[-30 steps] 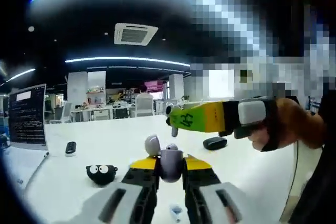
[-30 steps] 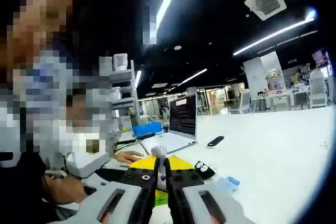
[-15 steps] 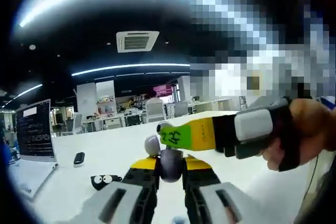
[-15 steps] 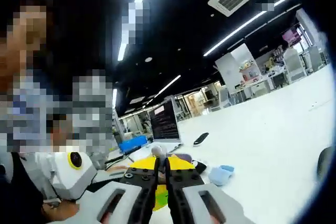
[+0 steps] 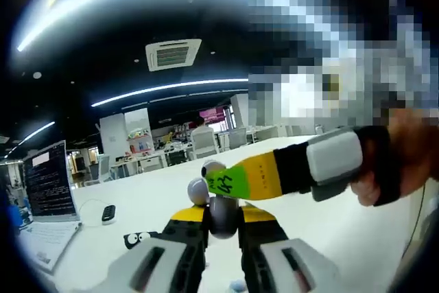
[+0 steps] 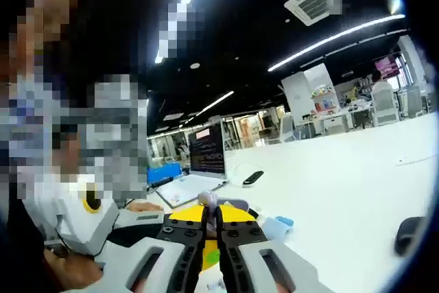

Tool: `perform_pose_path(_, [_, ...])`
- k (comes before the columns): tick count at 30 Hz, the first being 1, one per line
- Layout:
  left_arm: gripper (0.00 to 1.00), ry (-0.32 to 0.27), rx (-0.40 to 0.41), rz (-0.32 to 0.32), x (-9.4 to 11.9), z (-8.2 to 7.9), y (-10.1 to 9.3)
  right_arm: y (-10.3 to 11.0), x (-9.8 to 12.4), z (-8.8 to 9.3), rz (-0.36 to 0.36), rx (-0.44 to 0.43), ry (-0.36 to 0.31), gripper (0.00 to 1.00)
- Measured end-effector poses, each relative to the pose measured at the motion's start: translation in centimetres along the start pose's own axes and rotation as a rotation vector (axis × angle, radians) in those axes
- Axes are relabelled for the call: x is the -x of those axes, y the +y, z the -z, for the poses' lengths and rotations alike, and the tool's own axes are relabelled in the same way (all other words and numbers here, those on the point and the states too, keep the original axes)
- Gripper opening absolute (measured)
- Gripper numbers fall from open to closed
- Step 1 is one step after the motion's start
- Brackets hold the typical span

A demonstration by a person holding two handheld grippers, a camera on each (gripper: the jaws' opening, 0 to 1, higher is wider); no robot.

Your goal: Pick up the earbuds from the table and place the earbuds into the earbud case

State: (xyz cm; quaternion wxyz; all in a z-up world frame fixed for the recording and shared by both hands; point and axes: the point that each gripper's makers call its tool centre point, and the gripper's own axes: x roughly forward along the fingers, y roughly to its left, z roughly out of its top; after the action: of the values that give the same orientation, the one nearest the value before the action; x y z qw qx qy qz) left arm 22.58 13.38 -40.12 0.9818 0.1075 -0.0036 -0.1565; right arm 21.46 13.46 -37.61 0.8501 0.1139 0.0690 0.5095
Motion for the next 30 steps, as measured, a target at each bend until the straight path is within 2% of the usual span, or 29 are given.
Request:
perform_pose_path(6, [0.19,0.007,0.016,0.001,-0.1,0.1,0.1,0.0,-0.2,0.5,0.008,0.051,0.029,0.06])
perform_pose_path(14, [0.19,0.006,0.06,0.043,-0.1,0.4,-0.2,-0.2,-0.1,0.8,0.001,0.093,0.075,0.06])
perform_pose_path(18, [0.19,0.007,0.062,0.038,-0.1,0.6,-0.1,-0.6,0.1,0.8,0.032,0.16,0.091,0.07])
perform_pose_path(25, [0.19,0.005,0.076,0.038,-0.1,0.7,0.0,-0.1,-0.1,1.1,0.007,0.2,0.11,0.08])
perform_pose_path(30, [0.19,0.007,0.081,0.037,-0.1,0.8,-0.1,-0.1,-0.3,1.0,0.022,0.308,0.129,0.08])
